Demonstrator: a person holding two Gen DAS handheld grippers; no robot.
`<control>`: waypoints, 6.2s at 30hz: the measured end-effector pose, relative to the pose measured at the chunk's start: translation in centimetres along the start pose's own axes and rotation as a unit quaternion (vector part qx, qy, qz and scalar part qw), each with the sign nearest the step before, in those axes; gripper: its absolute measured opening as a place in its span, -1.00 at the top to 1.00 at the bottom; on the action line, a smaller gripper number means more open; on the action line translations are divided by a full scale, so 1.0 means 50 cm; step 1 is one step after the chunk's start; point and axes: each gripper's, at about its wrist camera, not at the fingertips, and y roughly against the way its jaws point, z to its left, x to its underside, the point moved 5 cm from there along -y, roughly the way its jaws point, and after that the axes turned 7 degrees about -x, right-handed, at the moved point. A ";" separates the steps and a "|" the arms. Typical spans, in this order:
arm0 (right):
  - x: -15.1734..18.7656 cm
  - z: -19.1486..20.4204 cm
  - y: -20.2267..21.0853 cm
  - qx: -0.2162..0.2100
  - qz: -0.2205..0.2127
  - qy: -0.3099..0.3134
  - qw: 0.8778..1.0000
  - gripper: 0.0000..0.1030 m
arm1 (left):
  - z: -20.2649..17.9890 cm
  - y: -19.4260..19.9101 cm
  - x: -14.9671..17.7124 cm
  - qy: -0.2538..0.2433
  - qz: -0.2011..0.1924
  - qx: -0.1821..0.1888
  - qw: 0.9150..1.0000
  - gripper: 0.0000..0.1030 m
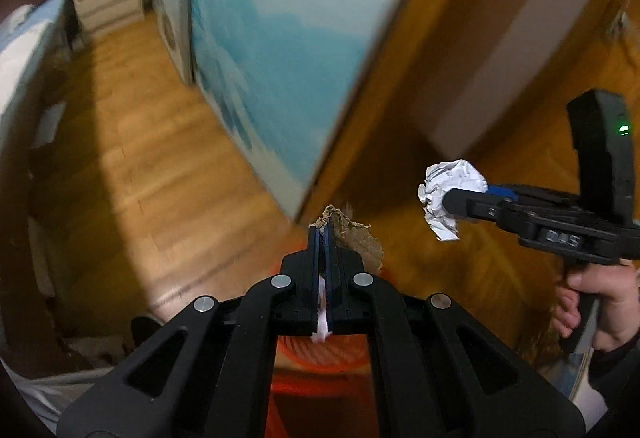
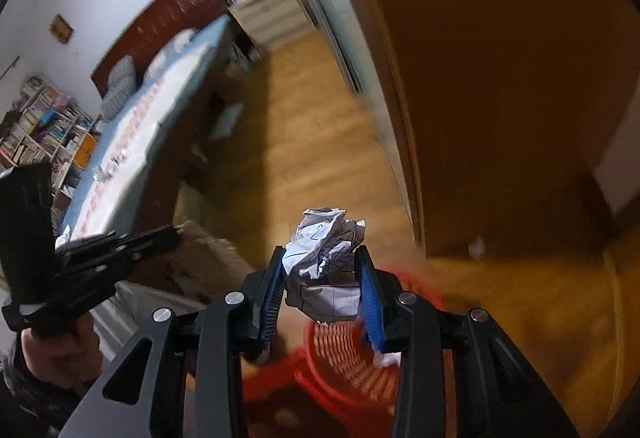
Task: Collect trash
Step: 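Carry the cardboard and white paper over the red wastebasket, then open both tools to drop cardboard and paper into the wastebasket, then return both tools to the bed and grasp white tissue with the right tool, then grasp the green-and-white water bag with the left tool, then carry the water bag and tissue over the wastebasket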
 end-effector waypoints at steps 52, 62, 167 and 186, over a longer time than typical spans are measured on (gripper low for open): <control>0.073 -0.026 -0.170 0.082 0.057 -0.020 0.995 -0.36 | 0.095 -0.098 0.002 0.048 0.071 -0.037 0.996 -0.26; -0.032 0.288 -0.326 0.000 0.096 0.112 0.989 -0.44 | 0.548 0.222 0.000 0.249 -0.124 -0.134 0.951 -0.56; -0.230 0.670 -0.140 -0.070 -0.065 0.302 0.949 0.62 | 0.388 0.289 -0.017 0.220 -0.184 -0.048 0.957 0.97; 0.235 -0.162 -0.185 0.104 0.119 -0.074 0.985 0.61 | -0.171 -0.244 0.122 -0.114 0.207 0.003 0.972 0.97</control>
